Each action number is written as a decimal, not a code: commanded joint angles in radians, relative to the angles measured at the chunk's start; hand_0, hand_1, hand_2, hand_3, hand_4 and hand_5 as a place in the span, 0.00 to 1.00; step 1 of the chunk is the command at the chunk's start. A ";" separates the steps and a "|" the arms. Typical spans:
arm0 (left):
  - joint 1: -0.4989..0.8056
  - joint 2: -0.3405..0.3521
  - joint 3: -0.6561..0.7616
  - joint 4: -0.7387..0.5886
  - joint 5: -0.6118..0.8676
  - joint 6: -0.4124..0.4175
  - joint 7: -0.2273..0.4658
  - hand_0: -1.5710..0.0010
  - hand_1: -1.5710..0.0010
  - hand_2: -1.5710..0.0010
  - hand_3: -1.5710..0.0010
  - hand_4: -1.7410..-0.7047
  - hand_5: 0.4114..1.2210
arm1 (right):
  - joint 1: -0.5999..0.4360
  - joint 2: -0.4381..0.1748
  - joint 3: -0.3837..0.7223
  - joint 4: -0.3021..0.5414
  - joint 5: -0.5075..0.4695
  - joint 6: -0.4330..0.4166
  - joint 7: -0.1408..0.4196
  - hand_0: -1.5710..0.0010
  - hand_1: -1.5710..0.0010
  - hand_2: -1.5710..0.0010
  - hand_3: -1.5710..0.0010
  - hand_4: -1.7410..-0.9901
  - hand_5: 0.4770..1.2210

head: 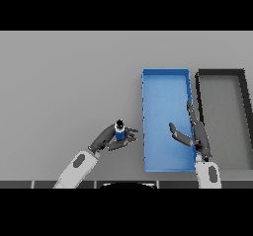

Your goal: Pick up the blue pipe and place it into the blue bin.

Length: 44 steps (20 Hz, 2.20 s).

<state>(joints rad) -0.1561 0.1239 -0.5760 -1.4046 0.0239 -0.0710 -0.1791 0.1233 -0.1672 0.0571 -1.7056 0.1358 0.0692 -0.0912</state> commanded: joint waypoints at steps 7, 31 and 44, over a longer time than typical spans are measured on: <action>-0.053 -0.039 0.023 -0.103 0.010 -0.022 0.035 0.02 0.01 0.01 0.01 0.27 0.99 | 0.003 -0.017 -0.010 0.001 0.007 -0.001 -0.012 1.00 1.00 1.00 1.00 0.72 0.22; -0.057 -0.103 0.054 -0.205 -0.055 -0.144 0.142 0.00 0.00 0.00 0.00 0.26 1.00 | 0.120 -0.075 0.043 -0.397 -0.266 0.148 0.194 1.00 0.99 0.92 1.00 0.68 0.15; -0.065 -0.125 0.100 -0.178 -0.092 -0.205 0.127 0.00 0.00 0.00 0.00 0.27 1.00 | -0.355 -0.135 0.237 -0.389 -0.393 0.264 0.528 1.00 1.00 0.97 1.00 0.61 0.10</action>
<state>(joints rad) -0.2212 -0.0015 -0.4762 -1.5820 -0.0695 -0.2775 -0.0528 -0.2320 -0.3020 0.2943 -2.0914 -0.2571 0.3336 0.4359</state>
